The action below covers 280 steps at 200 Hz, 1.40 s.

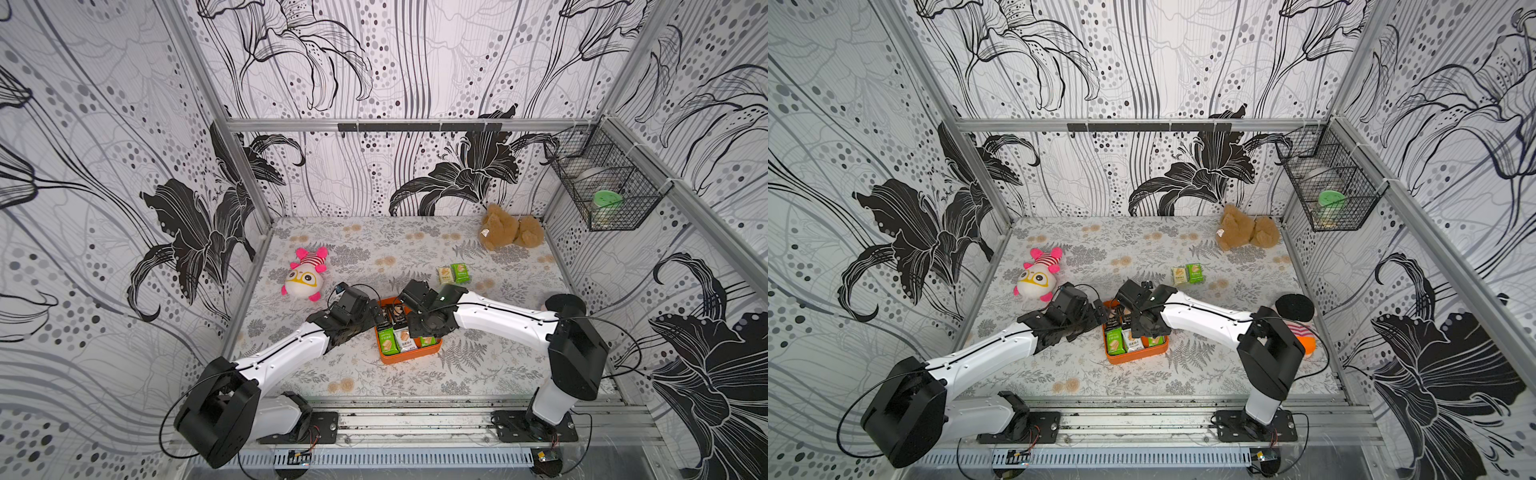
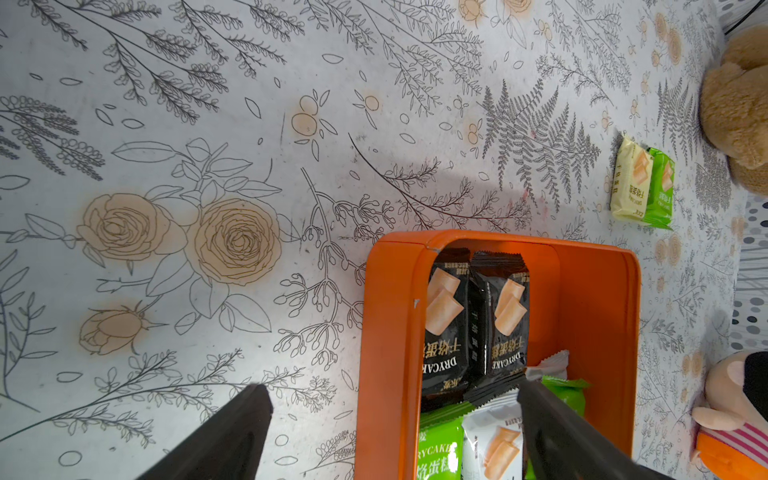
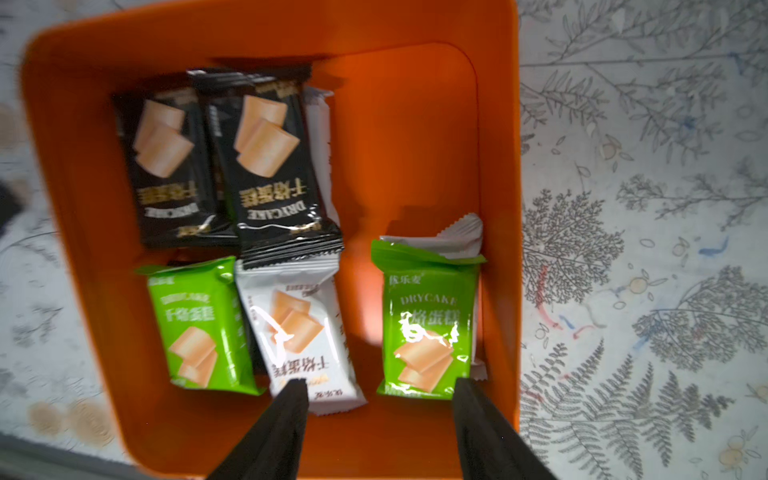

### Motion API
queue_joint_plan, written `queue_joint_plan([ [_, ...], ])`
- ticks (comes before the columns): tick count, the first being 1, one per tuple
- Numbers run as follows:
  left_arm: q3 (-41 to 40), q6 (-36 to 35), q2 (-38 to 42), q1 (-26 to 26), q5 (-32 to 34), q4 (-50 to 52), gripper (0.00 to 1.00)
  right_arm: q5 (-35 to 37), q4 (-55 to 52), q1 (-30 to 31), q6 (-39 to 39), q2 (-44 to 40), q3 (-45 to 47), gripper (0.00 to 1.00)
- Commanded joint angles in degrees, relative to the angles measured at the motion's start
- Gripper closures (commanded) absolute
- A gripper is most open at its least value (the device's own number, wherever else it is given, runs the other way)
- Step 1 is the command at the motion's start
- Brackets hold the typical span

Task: Take the cookies out of the storage box
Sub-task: Pick up the cookie from the storage box.

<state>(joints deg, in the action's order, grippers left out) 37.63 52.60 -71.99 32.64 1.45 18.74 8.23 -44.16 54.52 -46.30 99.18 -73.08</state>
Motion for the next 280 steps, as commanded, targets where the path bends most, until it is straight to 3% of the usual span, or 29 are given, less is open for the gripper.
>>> queue_joint_plan([
  [1,-1.23,-1.36,1.3,0.21,1.7,-1.73,0.03,4.18,-4.18,0.22,-3.61,1.87,-1.8,0.38],
  [148,0.82,-2.91,0.05,0.15,3.09,-1.36,0.03,4.64,-4.06,0.23,-2.73,10.13,-5.72,0.37],
  [280,0.33,-2.76,0.97,0.19,3.18,-0.86,0.03,4.85,-2.88,0.14,-0.64,9.38,-5.5,0.38],
])
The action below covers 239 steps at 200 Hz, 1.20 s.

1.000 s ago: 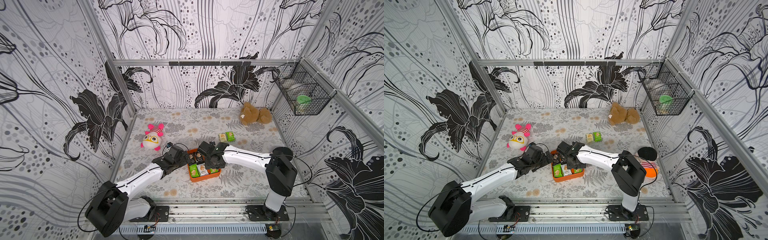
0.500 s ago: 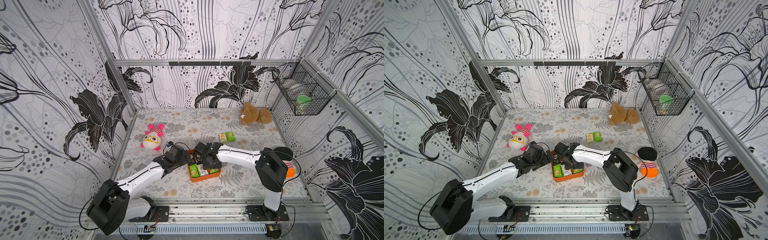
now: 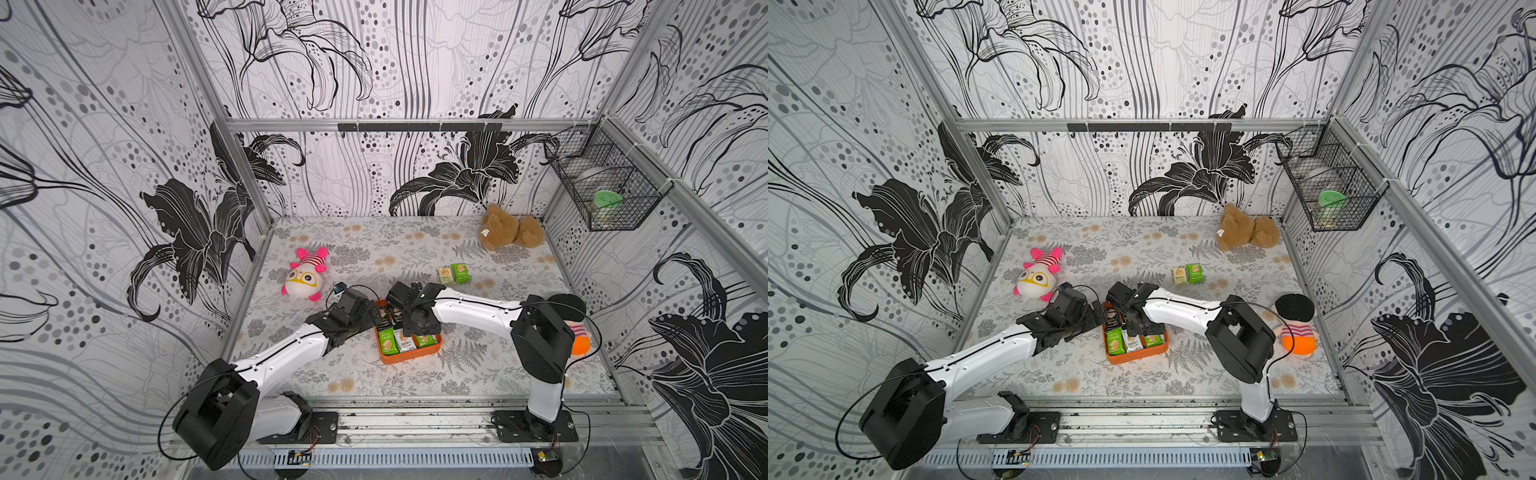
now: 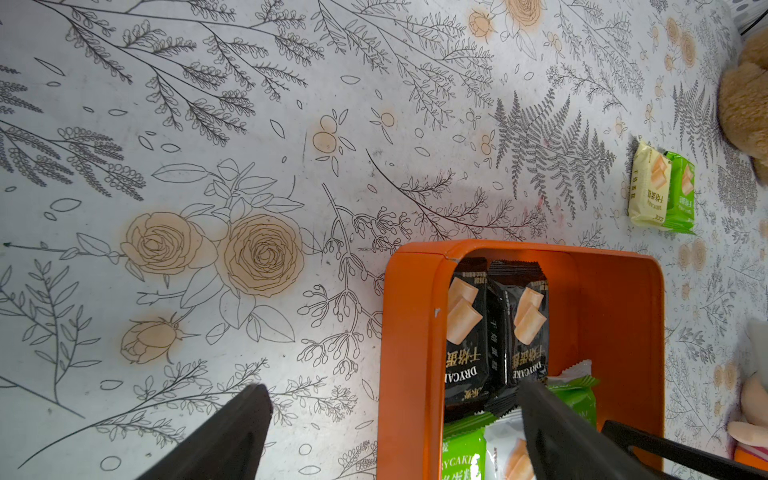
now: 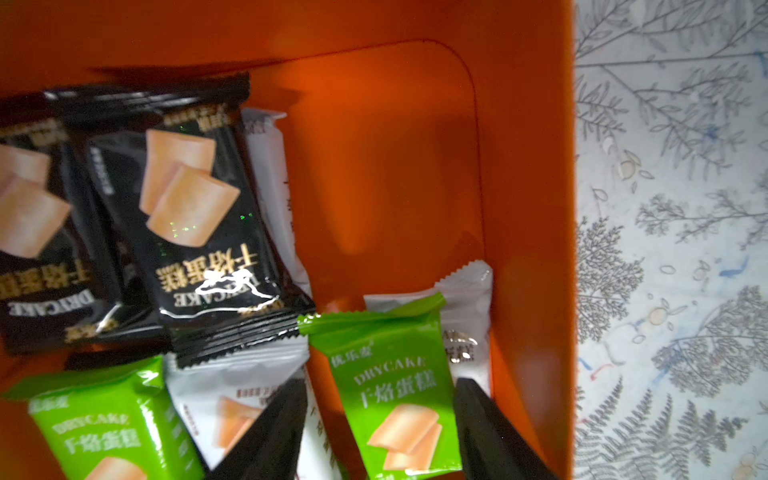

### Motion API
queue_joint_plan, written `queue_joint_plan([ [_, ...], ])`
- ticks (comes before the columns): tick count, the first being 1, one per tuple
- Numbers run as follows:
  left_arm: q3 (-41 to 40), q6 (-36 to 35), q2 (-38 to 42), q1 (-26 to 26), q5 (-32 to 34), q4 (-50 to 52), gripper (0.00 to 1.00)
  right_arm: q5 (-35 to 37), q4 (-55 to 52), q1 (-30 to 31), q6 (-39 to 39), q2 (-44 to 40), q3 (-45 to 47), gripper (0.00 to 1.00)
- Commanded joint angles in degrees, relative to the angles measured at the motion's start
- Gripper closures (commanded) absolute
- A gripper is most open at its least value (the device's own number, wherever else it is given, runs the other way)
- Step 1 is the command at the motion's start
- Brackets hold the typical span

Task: Take the cookies out of the storage box
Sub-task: Pick up the cookie from the storage box.

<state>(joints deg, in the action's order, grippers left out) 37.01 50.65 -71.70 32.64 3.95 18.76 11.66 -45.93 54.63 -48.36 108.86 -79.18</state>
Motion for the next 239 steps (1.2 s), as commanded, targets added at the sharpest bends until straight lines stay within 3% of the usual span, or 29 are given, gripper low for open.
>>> queue_joint_plan([
  [1,0.99,-0.73,0.69,0.16,0.7,-0.86,0.03,1.47,-1.05,-0.01,1.42,-0.27,0.6,0.38],
  [84,1.66,-0.48,0.57,0.14,1.24,-0.02,0.03,3.59,-1.62,-1.05,3.47,-0.05,1.82,0.35],
  [239,-0.07,3.35,3.32,0.15,1.86,-0.12,0.03,0.73,2.38,-1.47,7.13,2.01,3.03,0.4],
])
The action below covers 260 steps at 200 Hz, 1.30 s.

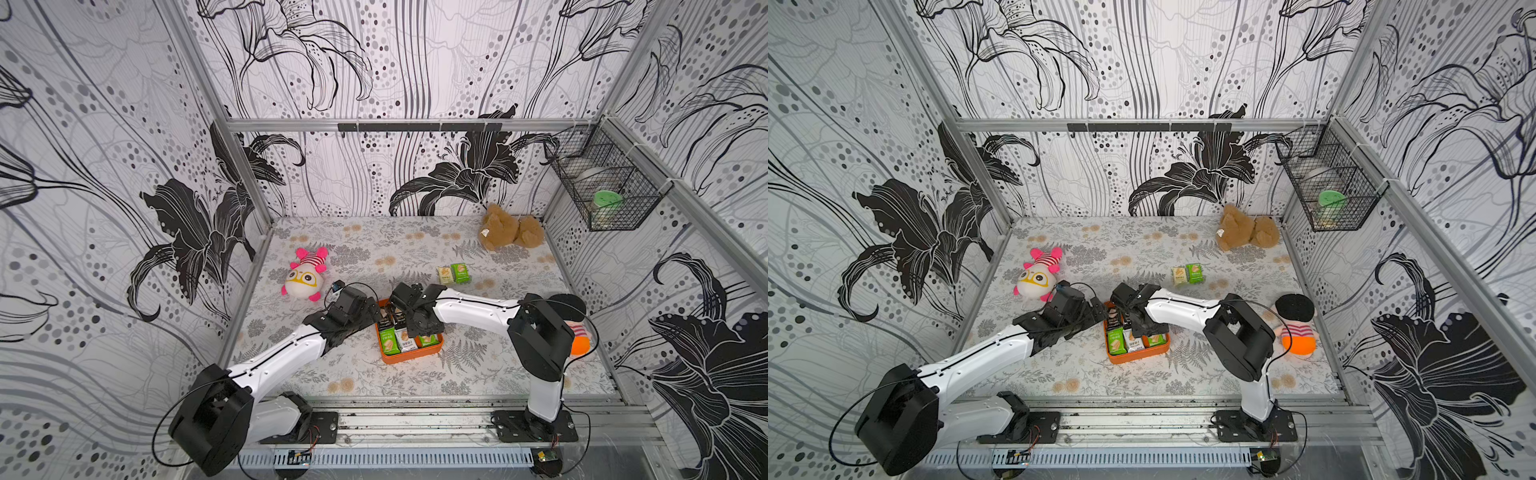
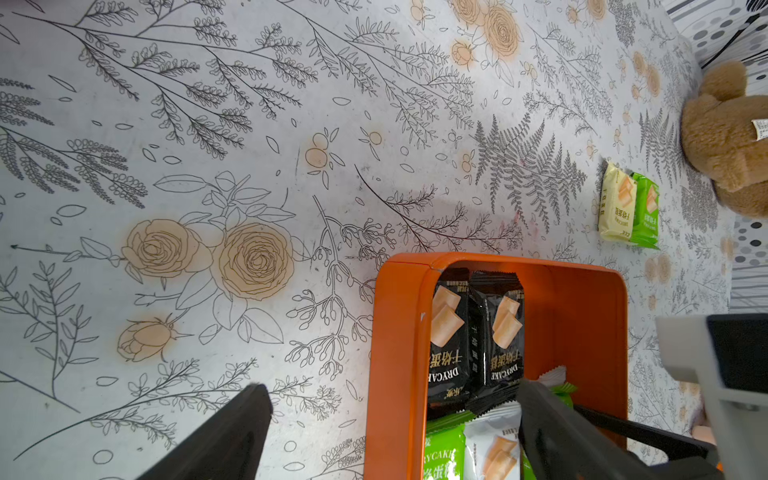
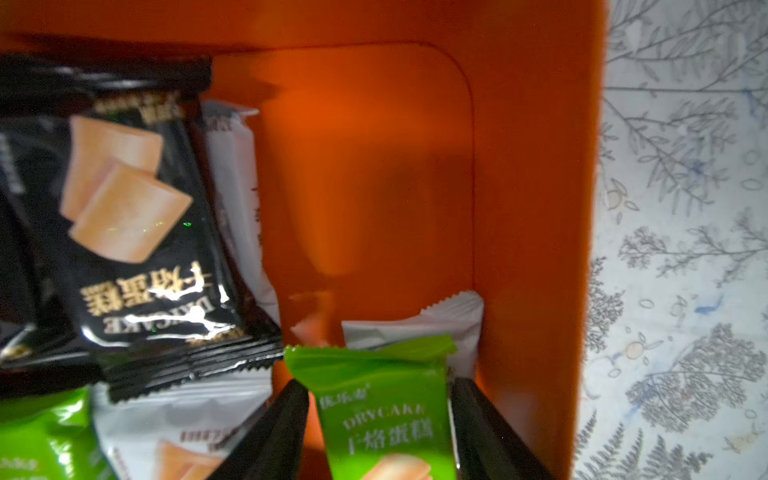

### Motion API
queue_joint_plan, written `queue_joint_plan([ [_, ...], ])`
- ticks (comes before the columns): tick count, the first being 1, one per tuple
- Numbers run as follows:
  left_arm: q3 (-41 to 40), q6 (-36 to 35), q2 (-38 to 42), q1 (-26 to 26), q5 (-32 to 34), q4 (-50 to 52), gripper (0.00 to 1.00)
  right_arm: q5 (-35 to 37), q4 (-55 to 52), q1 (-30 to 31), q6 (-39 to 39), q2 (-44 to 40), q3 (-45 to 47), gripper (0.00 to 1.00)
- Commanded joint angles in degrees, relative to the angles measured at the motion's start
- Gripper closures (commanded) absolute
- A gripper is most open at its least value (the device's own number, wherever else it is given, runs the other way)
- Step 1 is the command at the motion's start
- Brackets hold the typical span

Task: Take the cookies out of the storage box
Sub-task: Pick up the cookie from the storage box.

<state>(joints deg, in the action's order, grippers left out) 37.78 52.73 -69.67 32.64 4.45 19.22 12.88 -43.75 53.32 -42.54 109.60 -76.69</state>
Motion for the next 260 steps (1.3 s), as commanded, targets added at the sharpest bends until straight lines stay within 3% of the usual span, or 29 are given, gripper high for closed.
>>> queue_joint_plan([
  [1,-0.85,1.3,1.29,0.15,1.35,-0.58,0.03,-0.49,0.22,-0.2,1.36,1.25,0.6,0.4],
  [35,-1.35,2.13,2.21,0.14,1.62,-0.46,0.03,-0.96,1.1,-0.26,1.76,1.45,1.37,0.4],
  [91,-1.02,2.72,2.1,0.14,1.72,-0.41,0.03,0.39,0.94,-0.32,2.9,-0.52,0.85,0.53],
  [211,4.47,0.76,-2.83,0.15,0.12,1.03,0.03,0.98,1.09,-0.49,6.27,-6.5,-5.87,0.53],
  [260,7.78,-0.39,-6.39,0.18,-0.83,0.48,0.03,0.83,1.82,-6.54,9.53,-7.33,-8.25,0.53],
])
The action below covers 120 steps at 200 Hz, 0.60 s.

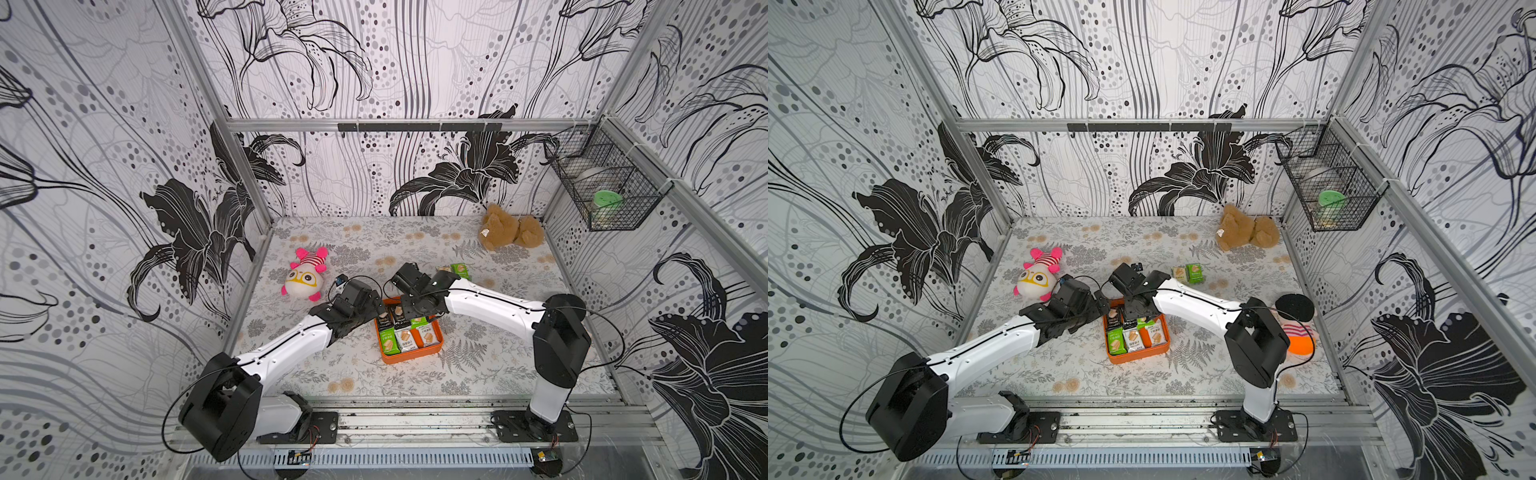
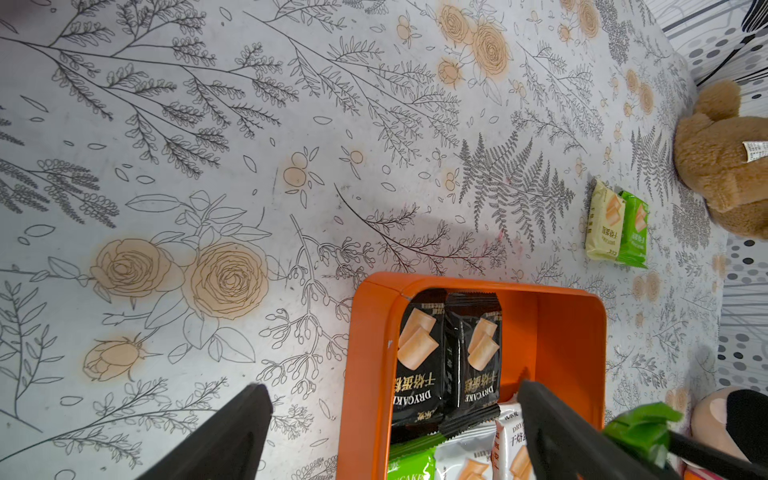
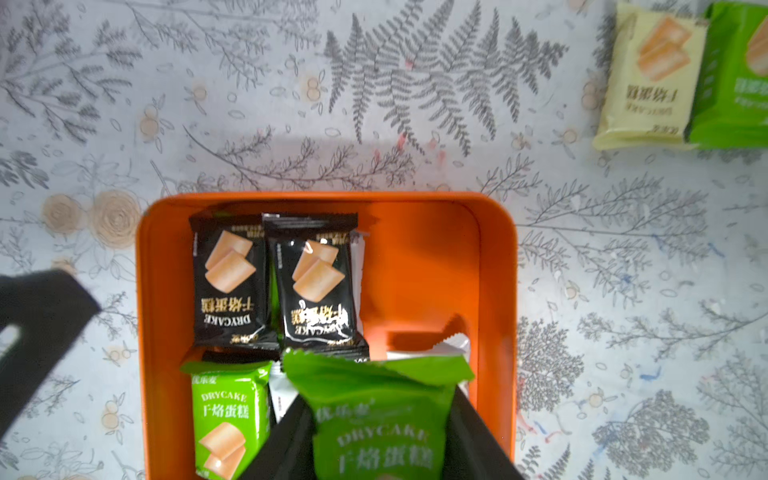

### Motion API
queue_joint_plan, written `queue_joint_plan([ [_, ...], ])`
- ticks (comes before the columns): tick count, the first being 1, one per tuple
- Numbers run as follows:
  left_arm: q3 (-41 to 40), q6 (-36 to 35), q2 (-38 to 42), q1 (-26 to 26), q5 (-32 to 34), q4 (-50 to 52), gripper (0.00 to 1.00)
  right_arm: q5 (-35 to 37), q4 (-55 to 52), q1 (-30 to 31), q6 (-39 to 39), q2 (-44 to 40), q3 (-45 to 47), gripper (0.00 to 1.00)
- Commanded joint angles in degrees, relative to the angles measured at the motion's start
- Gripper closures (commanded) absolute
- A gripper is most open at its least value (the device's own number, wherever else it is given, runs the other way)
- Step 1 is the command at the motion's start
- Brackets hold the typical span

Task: Take the cookies out of the storage box
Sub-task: Pick up the cookie from the storage box, then place the cookie at the center of the board.

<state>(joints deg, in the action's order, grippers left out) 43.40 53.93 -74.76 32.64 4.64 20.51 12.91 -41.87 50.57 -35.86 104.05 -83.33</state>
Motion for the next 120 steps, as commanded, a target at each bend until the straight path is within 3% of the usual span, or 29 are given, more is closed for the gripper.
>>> queue_joint_plan([
  [1,2.19,-1.61,-1.37,0.21,-1.08,-0.82,0.03,0.8,0.03,-3.97,2.96,-1.81,-1.68,0.53],
  [64,4.07,-2.52,-4.95,0.14,-1.9,-0.12,0.03,0.92,2.36,-19.46,11.38,-2.31,-0.51,0.54],
  [120,4.96,-1.77,-4.86,0.14,0.19,2.0,0.03,-0.6,8.69,-32.39,17.55,3.14,0.16,0.54],
])
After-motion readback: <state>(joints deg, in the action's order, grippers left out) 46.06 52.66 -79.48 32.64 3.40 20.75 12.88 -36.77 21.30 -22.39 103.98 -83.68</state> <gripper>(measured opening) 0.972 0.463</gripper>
